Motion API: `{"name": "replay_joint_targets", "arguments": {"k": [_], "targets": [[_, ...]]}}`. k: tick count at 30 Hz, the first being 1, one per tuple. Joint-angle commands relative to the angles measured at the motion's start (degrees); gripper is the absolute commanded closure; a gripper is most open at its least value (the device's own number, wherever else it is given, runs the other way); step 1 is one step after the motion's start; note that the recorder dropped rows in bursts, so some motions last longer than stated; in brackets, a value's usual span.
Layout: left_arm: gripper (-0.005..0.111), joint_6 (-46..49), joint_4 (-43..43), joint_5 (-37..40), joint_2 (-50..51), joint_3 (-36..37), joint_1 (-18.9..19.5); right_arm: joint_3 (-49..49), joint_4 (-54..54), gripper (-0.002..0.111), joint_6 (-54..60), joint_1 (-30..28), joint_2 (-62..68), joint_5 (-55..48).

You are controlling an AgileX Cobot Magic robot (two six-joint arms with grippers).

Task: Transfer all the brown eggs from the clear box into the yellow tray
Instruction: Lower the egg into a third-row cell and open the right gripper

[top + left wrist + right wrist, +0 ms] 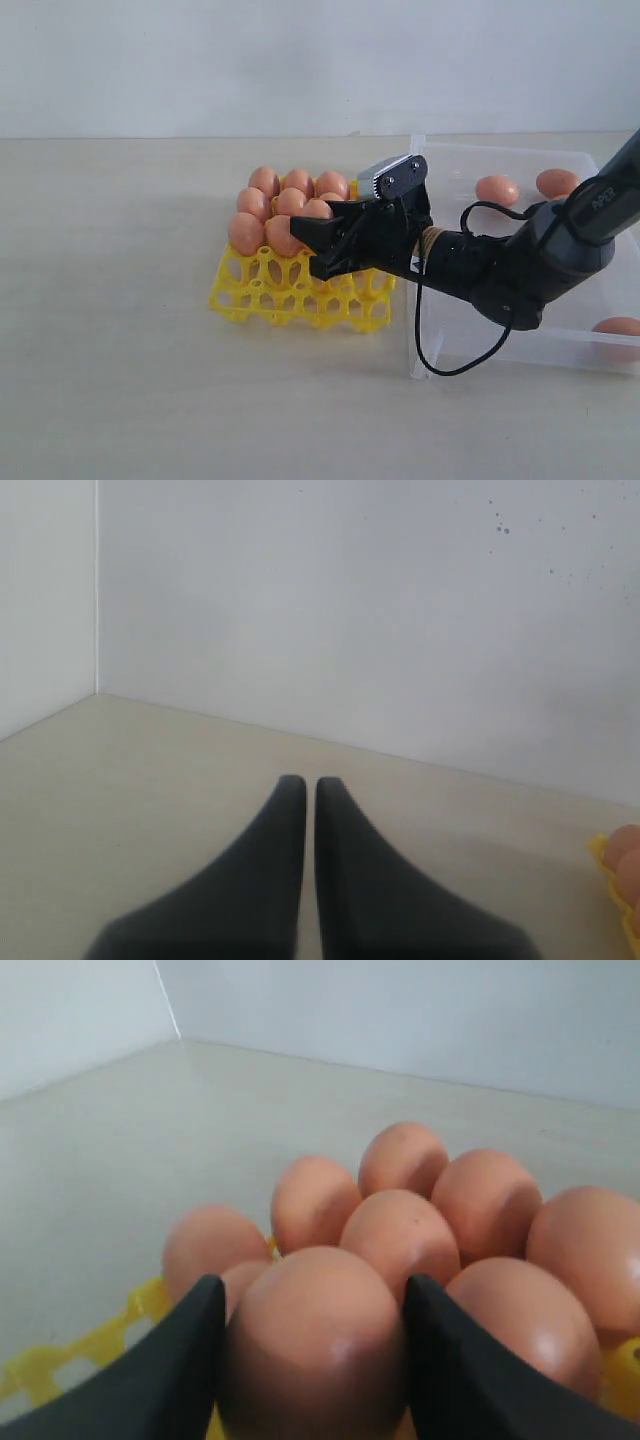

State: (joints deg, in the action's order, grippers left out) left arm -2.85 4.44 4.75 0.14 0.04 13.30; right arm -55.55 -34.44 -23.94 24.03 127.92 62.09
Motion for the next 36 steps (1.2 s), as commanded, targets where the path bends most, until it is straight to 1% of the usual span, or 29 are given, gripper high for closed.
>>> {"name": "replay_joint_targets", "arguments": {"k": [1, 11, 18, 24, 27, 28, 30, 31, 33, 34, 36], "targets": [[0.103, -0.5, 0.5, -0.4, -0.1, 0.0, 0.1, 0.1, -3.9, 0.109, 1.7, -0.1, 0.6, -2.2], [0.103, -0.5, 0.5, -0.4, -0.1, 0.0, 0.1, 0.1, -3.3, 0.109, 2.5, -0.2, 0.6, -6.7], [0.103, -0.5, 0.5, -0.4, -0.1, 0.0, 0.1, 0.1, -5.9, 0.109, 2.2, -0.2, -1.2, -7.7], [0.103, -0.5, 0.5, -0.4, -0.1, 0.0, 0.1, 0.1, -8.9, 0.109, 0.3, -0.2, -4.6, -18.5], [0.103, -0.5, 0.5, -0.4, -0.1, 0.0, 0.1, 0.1, -8.8, 0.109, -4.8, -0.2, -4.6, -20.1], [0.103, -0.5, 0.5, -0.4, -0.1, 0.0, 0.1, 0.1, -8.8, 0.108, -4.6, -0.2, -4.6, -20.1], [0.103, -0.5, 0.5, -0.4, -0.1, 0.0, 0.1, 0.1, -8.8, 0.103, -4.6, -0.2, -4.6, -20.1], [0.103, -0.5, 0.5, -0.4, -0.1, 0.0, 0.1, 0.1, -8.9, 0.099, -4.6, -0.2, -4.6, -20.1], [0.103, -0.5, 0.5, -0.4, -0.1, 0.0, 0.1, 0.1, -8.9, 0.087, -4.6, -0.2, -4.6, -20.1], [0.103, -0.5, 0.5, -0.4, -0.1, 0.0, 0.1, 0.1, -8.9, 0.077, -4.6, -0.2, -4.6, -20.1], [0.103, -0.5, 0.5, -0.4, -0.1, 0.0, 0.1, 0.1, -8.9, 0.062, -4.6, -0.2, -4.6, -20.1]]}}
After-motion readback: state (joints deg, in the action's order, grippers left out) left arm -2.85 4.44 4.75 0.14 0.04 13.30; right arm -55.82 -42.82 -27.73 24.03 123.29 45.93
